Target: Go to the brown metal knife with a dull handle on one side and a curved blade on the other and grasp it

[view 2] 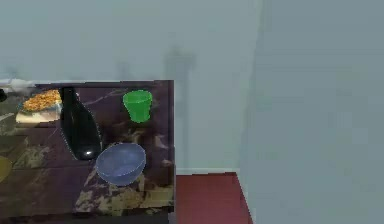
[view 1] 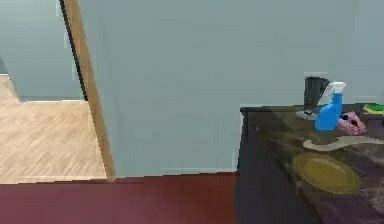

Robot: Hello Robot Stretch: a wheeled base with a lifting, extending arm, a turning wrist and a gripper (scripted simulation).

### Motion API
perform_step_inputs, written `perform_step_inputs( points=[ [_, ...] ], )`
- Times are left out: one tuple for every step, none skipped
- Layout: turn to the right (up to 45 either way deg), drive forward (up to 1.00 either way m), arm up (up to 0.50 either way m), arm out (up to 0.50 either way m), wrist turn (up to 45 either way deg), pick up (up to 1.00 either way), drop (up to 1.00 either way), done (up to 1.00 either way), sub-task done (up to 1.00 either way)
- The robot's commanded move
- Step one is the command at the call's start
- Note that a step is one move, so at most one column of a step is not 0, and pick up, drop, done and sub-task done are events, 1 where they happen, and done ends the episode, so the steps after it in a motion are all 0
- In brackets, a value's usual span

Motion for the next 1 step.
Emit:
perform_step_inputs(
  points=[
    [-42.0, 0.00, 0.00, 0.00, 0.0, 0.00, 0.00, 0.00, 0.00]
  ],
)
